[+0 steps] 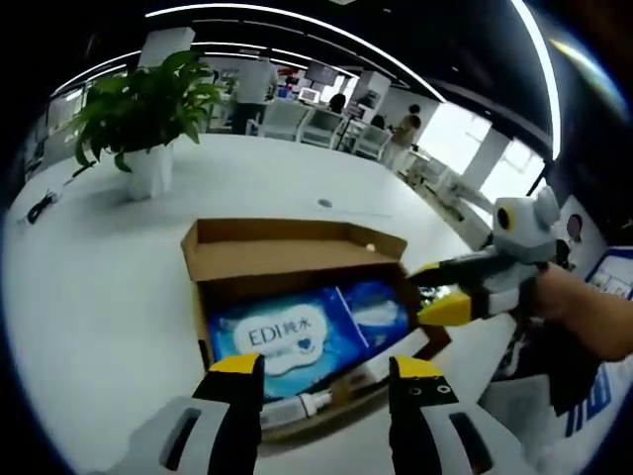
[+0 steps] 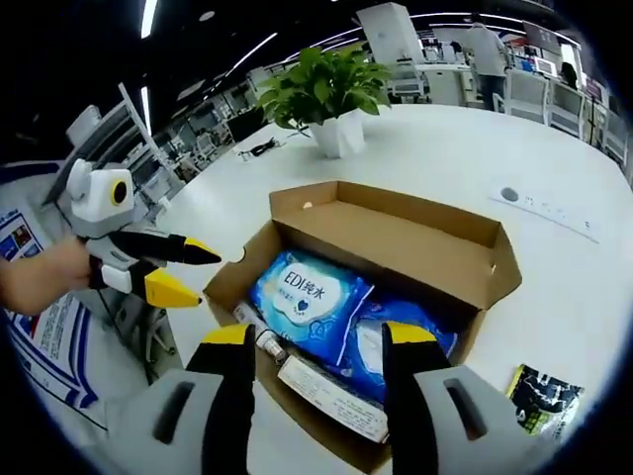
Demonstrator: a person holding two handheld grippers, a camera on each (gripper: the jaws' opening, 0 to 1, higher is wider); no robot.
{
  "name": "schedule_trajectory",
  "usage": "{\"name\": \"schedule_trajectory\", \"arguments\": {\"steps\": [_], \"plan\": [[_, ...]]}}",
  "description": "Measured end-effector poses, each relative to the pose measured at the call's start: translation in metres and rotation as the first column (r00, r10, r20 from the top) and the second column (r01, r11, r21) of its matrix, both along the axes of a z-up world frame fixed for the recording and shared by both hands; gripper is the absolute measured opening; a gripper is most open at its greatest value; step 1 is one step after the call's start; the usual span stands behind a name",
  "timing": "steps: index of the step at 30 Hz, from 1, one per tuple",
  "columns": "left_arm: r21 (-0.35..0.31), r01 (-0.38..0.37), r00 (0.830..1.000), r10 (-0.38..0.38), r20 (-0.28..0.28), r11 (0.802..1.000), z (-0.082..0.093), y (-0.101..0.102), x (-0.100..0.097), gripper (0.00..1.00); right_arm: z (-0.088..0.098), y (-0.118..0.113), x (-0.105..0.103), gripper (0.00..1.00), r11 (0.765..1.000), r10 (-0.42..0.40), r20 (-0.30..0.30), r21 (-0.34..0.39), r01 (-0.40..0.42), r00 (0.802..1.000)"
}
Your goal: Operate the shoe box by opening the lid, removing the specified soft item, and placing it in the target area until the item is outside and the box remains undamaged.
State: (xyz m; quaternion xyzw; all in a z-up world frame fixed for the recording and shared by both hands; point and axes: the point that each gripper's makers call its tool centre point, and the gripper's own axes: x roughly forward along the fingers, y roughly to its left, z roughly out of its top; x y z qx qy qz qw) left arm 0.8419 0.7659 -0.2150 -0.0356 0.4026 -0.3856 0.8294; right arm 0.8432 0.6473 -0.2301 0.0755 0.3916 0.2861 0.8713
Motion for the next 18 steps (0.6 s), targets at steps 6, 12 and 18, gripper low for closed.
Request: {"name": "schedule_trajectory", "arguments": {"steps": [6,12,18], "plan": [[-0.004,-0.002,1.0,0.001,-0.012,1.0,-0.005,0.004,0.003,0.51,-0.015,0.006,0.008,0.46,1.0,0.006,-0.022,-0.012,-0.006,1.0],[-0.013,0.003,1.0,-0.004,-0.022,1.0,-0.01,0.005,0.008,0.5,-0.024,0.015,0.012,0.44,1.0,0.012,-0.038,-0.014,-0.013,0.999],[-0.029,0.006,0.999,-0.007,-0.032,1.0,-0.011,0.004,0.012,0.5,-0.035,0.021,0.022,0.42,1.0,0.019,-0.05,-0.016,-0.02,0.999]]}}
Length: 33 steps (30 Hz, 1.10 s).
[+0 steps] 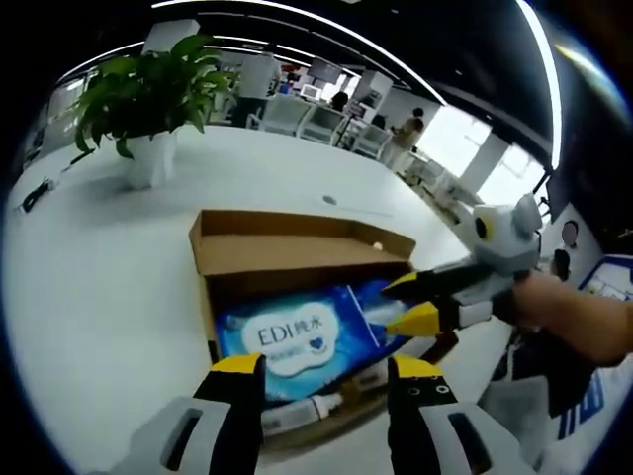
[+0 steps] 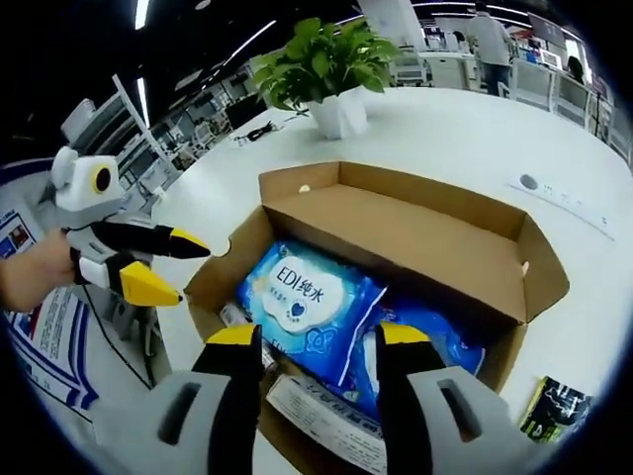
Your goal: Operate the shoe box by opening the lid, removing the specified soft item, and placing it in the target area until the item is outside and the box remains undamaged.
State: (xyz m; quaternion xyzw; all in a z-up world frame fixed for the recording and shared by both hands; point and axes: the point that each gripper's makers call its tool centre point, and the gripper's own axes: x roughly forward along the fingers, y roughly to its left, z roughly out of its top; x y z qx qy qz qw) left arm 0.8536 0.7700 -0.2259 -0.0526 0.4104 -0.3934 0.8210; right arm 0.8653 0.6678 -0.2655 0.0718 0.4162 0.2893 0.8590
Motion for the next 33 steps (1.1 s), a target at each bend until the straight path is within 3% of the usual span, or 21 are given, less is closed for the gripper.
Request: {"name": "schedule_trajectory", "arguments": {"steps": [21,33], "plan": [[-0.017,-0.009,1.0,0.008,-0.029,1.0,-0.007,0.002,0.004,0.5,-0.034,0.006,0.008,0.35,1.0,-0.001,-0.066,-0.008,0.0,0.998],[-0.018,-0.009,0.999,0.009,-0.046,1.0,-0.015,0.0,0.004,0.49,-0.046,0.004,0.004,0.1,0.999,-0.003,-0.077,-0.033,0.0,0.997]]}}
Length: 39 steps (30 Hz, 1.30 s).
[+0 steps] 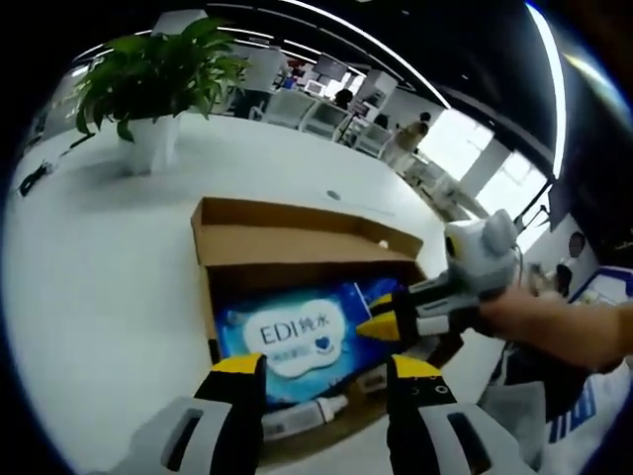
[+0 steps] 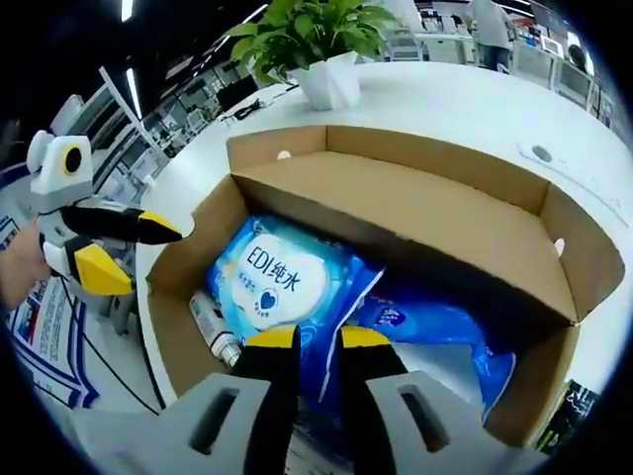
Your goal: Operate the shoe box by opening the lid, removing the specified soft item, and placing it in the target area until the item is outside and the box remains undamaged.
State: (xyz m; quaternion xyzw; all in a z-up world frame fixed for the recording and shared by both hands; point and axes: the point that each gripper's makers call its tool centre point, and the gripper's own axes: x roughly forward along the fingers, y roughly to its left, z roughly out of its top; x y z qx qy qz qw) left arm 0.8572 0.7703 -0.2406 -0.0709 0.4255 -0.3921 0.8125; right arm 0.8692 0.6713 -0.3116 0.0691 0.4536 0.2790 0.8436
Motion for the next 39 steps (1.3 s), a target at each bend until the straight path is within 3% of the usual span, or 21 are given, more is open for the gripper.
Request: {"name": "schedule_trajectory", "arguments": {"steps": [17,25,39], "plan": [[0.029,-0.002,1.0,0.002,-0.026,1.0,-0.016,0.001,0.004,0.49,-0.007,0.0,0.004,0.02,0.999,-0.034,-0.014,0.013,0.034,0.999],[0.036,-0.007,0.999,0.008,-0.031,0.999,-0.019,0.002,0.002,0.46,0.006,-0.003,0.004,0.01,0.998,-0.062,0.002,0.016,0.062,0.998],[0.051,0.005,0.999,-0.003,-0.035,0.999,-0.023,-0.002,0.003,0.46,0.015,-0.021,0.003,0.0,0.995,-0.094,0.032,0.016,0.094,0.995]]}}
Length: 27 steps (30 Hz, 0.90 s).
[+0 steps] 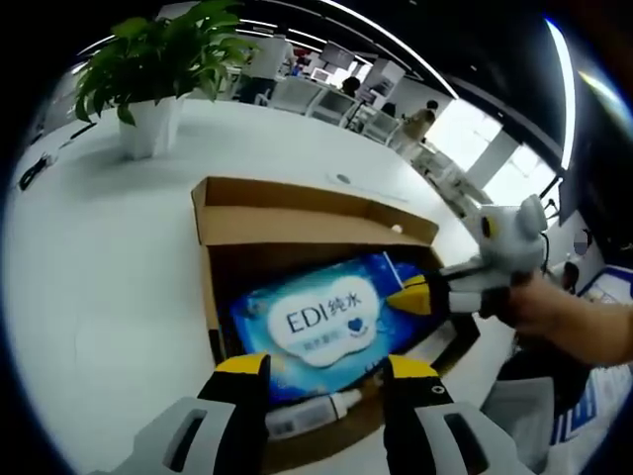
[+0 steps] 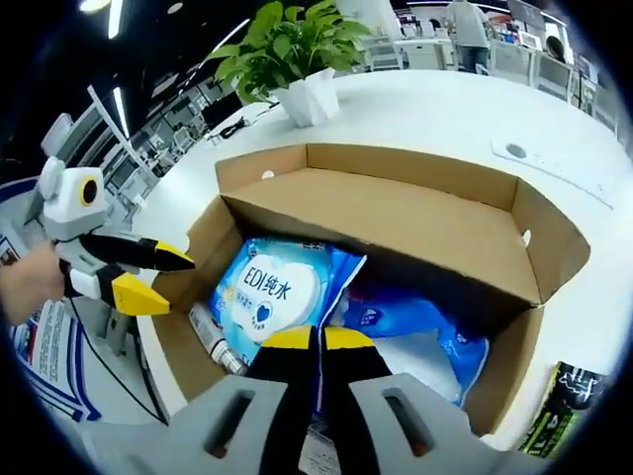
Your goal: Operate the shoe box by opening the lid, removing the specified soft item, and placing it in the target area until the item is outside and the box remains undamaged.
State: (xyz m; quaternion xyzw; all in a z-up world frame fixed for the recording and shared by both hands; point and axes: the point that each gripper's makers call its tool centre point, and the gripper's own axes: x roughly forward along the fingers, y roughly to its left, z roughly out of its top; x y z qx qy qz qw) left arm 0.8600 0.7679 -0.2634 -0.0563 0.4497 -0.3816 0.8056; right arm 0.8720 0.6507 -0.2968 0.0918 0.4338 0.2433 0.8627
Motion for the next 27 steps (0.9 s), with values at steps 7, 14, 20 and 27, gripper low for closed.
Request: {"name": "schedule_trajectory", "arguments": {"steps": [7,14,20,27], "plan": [[0.014,0.011,1.0,-0.011,-0.006,1.0,-0.006,-0.006,0.001,0.46,0.006,-0.01,-0.007,0.0,1.0,-0.025,0.023,-0.007,0.025,0.999],[0.038,0.006,1.0,-0.005,-0.022,0.999,-0.021,-0.009,0.006,0.45,0.007,-0.028,-0.008,0.0,0.998,-0.056,0.035,-0.009,0.056,0.998],[0.066,-0.003,1.0,0.004,-0.018,0.998,-0.031,-0.009,0.013,0.41,0.007,-0.03,-0.009,0.0,0.998,-0.064,0.035,-0.001,0.064,0.997],[0.07,0.011,1.0,-0.012,0.012,0.998,-0.031,-0.013,0.021,0.39,0.007,-0.029,-0.011,0.0,0.998,-0.063,0.034,-0.003,0.063,0.997]]}}
